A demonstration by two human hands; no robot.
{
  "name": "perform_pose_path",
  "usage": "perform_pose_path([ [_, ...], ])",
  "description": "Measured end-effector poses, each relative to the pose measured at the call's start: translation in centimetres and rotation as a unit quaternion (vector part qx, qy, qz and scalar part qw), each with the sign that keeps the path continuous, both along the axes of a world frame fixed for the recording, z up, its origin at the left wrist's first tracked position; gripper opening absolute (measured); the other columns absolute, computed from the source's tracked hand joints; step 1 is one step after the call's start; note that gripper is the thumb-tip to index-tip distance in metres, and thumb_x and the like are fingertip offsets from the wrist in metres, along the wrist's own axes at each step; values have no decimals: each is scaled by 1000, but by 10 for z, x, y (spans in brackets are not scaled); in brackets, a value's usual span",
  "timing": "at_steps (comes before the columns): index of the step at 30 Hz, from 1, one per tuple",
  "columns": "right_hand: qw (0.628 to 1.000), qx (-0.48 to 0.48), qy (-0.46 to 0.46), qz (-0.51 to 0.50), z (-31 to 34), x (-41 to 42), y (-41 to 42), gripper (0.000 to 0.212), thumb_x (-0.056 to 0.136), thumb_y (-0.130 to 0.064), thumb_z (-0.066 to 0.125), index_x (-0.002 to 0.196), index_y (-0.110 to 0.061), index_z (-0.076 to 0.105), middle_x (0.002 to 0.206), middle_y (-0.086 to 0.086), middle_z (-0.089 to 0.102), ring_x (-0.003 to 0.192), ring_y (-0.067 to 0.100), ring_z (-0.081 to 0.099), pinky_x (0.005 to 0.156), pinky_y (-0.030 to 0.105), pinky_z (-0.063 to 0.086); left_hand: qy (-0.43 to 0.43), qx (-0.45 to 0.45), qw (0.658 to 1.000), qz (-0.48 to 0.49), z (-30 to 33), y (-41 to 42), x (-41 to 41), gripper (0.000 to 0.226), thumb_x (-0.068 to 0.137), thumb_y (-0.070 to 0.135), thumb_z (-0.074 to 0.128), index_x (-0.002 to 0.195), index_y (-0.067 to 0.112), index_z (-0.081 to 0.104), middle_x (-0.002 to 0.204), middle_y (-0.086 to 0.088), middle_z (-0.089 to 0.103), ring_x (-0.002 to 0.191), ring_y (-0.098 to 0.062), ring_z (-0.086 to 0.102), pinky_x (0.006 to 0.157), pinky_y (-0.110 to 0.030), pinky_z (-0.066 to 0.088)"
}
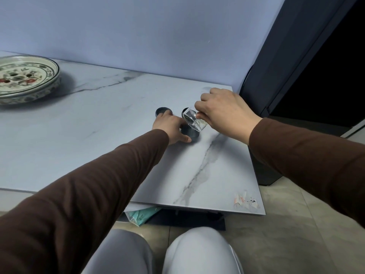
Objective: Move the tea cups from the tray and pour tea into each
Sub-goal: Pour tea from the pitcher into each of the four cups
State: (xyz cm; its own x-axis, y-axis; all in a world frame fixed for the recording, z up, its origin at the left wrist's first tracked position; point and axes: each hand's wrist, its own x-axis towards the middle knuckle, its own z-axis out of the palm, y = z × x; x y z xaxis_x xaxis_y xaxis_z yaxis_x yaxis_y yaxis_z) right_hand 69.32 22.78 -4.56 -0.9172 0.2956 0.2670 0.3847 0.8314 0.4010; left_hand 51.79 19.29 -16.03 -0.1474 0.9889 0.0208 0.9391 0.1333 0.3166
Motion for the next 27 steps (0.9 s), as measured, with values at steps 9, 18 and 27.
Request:
perform_pose_path([
  [9, 997, 63, -30, 13, 8, -1, -9, 19, 100, -27, 48, 96, -17, 64, 91, 2, 64, 88, 26, 57, 65, 29, 22, 1, -1, 1000, 7, 0, 0, 1, 58, 67, 64, 71, 117, 37, 65, 105, 5, 65, 112, -24, 43, 91, -36, 35],
  [18, 993, 93, -69, -4, 9, 0, -12, 7, 91, -19, 61, 85, -18, 64, 79, -1, 63, 77, 23, 58, 63, 29, 24, 1, -10, 1000, 17, 0, 0, 2, 60, 66, 64, 71, 119, 39, 64, 108, 5, 65, 114, -24, 43, 93, -36, 35],
  [27, 994, 98, -52, 21, 7, 0, -11, 15, 94, -22, 59, 81, -16, 65, 75, 1, 63, 72, 25, 57, 61, 31, 26, 1, -15, 1000, 23, 0, 0, 2, 57, 65, 65, 71, 114, 35, 67, 105, 1, 64, 112, -24, 43, 93, -36, 36],
])
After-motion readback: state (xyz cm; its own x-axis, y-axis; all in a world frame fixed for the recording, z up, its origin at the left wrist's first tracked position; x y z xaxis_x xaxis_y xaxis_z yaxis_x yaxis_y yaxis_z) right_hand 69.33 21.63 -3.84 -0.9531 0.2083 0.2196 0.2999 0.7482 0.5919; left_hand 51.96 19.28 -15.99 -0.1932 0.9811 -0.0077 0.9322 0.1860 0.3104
